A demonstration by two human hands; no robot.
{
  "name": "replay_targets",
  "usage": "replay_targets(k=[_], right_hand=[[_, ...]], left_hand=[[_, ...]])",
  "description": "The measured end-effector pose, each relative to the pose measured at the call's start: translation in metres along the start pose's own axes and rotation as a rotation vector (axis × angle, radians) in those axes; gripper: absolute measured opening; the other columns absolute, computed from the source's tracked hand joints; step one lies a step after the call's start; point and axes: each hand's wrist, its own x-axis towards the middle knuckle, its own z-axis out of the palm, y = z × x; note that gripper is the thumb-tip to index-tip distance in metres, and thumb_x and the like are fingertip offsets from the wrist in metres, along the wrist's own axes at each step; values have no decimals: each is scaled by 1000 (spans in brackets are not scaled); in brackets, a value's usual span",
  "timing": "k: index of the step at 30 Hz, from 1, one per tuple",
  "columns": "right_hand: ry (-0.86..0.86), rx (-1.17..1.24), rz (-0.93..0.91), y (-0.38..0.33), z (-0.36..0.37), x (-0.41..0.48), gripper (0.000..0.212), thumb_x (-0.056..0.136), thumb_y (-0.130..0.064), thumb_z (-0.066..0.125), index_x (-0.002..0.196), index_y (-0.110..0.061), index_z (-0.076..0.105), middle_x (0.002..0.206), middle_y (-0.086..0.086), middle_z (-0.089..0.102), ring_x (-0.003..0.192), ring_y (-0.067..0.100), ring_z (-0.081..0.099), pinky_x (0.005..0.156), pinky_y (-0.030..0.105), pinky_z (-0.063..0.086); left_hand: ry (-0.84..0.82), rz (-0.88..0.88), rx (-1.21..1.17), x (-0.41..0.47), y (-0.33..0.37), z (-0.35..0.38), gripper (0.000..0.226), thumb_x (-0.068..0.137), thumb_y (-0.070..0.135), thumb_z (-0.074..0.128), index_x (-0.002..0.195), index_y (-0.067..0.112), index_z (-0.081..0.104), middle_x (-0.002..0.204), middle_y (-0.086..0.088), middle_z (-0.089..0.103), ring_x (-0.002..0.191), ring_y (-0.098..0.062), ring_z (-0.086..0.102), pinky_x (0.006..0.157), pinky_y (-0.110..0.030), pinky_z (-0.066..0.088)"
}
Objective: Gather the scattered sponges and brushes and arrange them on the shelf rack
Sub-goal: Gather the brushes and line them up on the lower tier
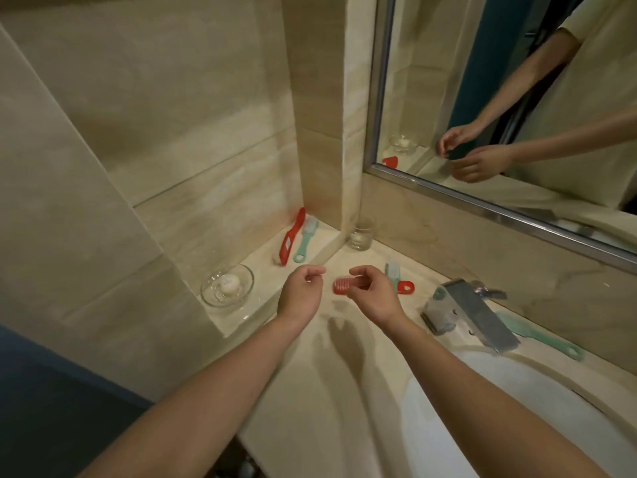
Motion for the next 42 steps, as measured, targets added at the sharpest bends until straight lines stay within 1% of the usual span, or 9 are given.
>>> replay_targets(k=[4,7,13,19,26,29,33,38,42], right_hand=[[-84,-139,23,-3,19,43,39,80,-10,64,118,-16,58,101,3,62,94,22,63,87,41,54],[-150,-235,27,-3,29,72,48,78,-12,65,124,-17,56,112,3,58,104,21,57,89,46,53],[-273,-736,58,9,34,108,59,82,-26,62,138,-27,45,136,5,52,123,28,49,101,45,44],[-345,-1043,-18,27,43,113,60,83,-24,63,139,-24,40,131,9,46,122,30,45,99,46,41],[-346,-1274,-243,39,47,105,33,88,-13,51,121,-15,51,116,8,51,105,27,50,81,37,42],[-344,-1242,-336,37,46,101,44,86,-11,54,129,-17,49,118,7,50,107,27,50,82,36,43],[-225,-1030,-483,24,46,92,65,79,-5,54,141,-22,41,126,5,49,111,27,51,76,34,42],[-2,-788,-555,-5,41,65,57,72,-4,58,126,-20,54,117,2,55,103,27,55,67,36,49],[146,-589,-511,-18,29,35,57,76,-7,59,130,-27,53,113,-5,51,99,17,54,65,36,52]], left_hand=[[74,13,189,41,-4,-15,32,87,14,52,116,26,59,126,1,53,115,-17,53,100,-33,42],[134,0,325,67,-5,-20,48,86,16,57,133,21,49,138,-5,43,128,-23,42,106,-35,37],[130,-46,452,102,-14,-21,64,87,14,56,146,14,31,147,-8,33,137,-28,30,112,-36,28],[139,-112,551,117,-29,-11,65,88,13,54,147,20,27,146,-7,33,133,-29,35,111,-39,31],[203,-211,556,122,-35,-5,69,87,9,53,148,21,22,137,-12,41,127,-31,38,106,-43,36],[247,-248,493,121,-31,-6,71,89,8,53,150,18,19,138,-14,39,128,-32,36,109,-44,34],[353,-192,409,110,-18,-12,60,90,3,46,146,15,28,139,-15,36,127,-33,35,105,-38,31],[442,-112,263,85,6,-24,54,92,-1,41,144,12,33,139,-16,35,126,-34,38,98,-35,36],[341,-105,104,55,18,-24,54,96,4,38,148,15,27,142,-15,31,124,-33,45,100,-35,38]])
